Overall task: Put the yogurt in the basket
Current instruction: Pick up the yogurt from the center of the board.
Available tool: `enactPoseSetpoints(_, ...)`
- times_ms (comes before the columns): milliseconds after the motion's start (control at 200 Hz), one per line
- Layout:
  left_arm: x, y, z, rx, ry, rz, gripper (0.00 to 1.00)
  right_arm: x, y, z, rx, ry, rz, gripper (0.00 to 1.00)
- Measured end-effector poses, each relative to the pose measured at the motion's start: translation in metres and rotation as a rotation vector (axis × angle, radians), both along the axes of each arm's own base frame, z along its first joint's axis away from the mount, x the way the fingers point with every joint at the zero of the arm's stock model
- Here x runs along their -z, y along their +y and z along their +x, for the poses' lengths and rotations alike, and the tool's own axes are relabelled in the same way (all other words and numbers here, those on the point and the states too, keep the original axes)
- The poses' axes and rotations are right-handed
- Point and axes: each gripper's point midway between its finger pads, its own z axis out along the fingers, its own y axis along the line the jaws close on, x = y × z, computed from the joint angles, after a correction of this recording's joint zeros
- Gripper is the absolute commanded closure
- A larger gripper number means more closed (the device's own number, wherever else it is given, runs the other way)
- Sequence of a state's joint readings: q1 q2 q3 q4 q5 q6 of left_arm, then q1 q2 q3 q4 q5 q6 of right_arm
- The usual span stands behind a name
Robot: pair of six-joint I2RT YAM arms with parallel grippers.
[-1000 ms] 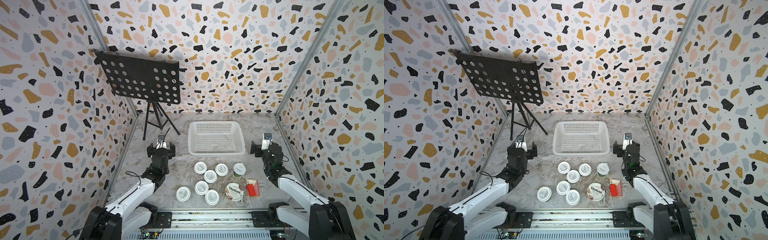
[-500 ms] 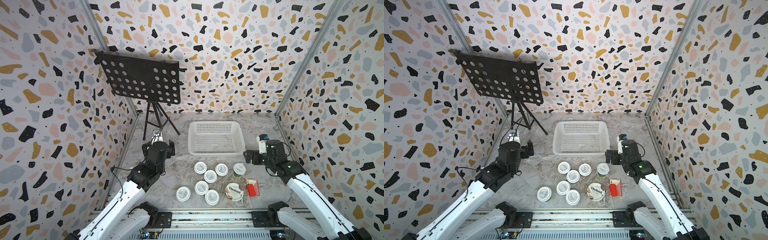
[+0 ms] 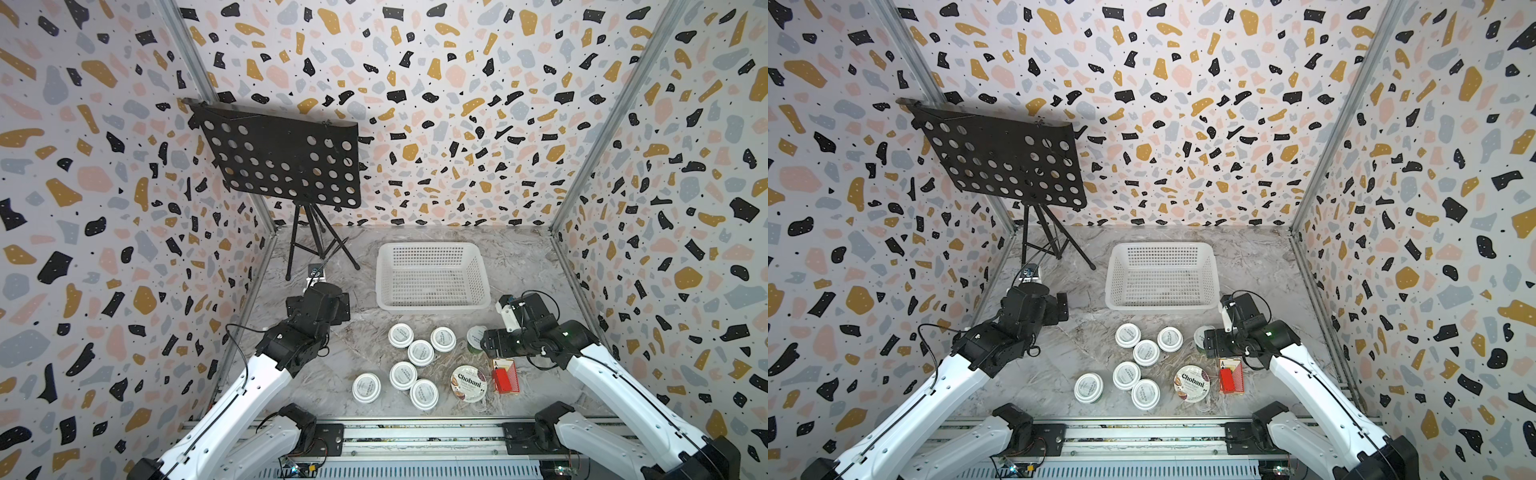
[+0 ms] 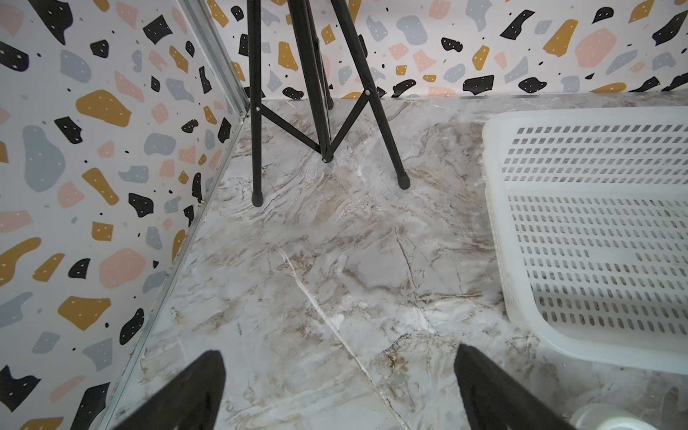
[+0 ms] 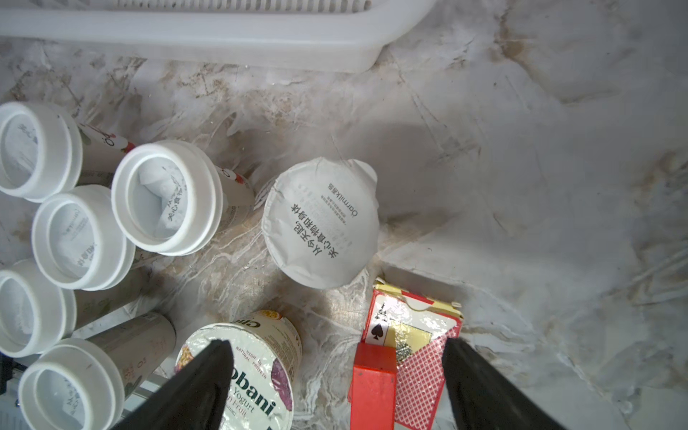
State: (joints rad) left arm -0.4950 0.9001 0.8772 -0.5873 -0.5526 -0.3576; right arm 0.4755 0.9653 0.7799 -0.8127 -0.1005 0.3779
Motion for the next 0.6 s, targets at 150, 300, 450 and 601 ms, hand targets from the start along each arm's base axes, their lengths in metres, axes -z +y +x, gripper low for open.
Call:
enactPoseSetpoints(150, -0.001, -0.004, 0.003, 0.007, 0.026, -0.001, 0.00, 0.011, 0.005, -0.001, -0.039, 0.029, -0.051, 0.00)
enactPoseSetpoints(300, 0.000, -0.006, 0.004, 0.005, 0.049, -0.002, 0.00, 0.016, 0.006, 0.006, -0.064, 0.030, -0.110, 0.00)
enactPoseSetpoints(450, 0.003, -0.005, 0.002, -0.001, 0.069, -0.005, 0.00, 0.019, 0.013, 0.017, -0.096, 0.024, -0.137, 0.00)
enactPoseSetpoints(601, 0.007, -0.007, 0.000, 0.006, 0.088, -0.021, 0.00, 0.025, 0.019, 0.025, -0.126, 0.027, -0.158, 0.00)
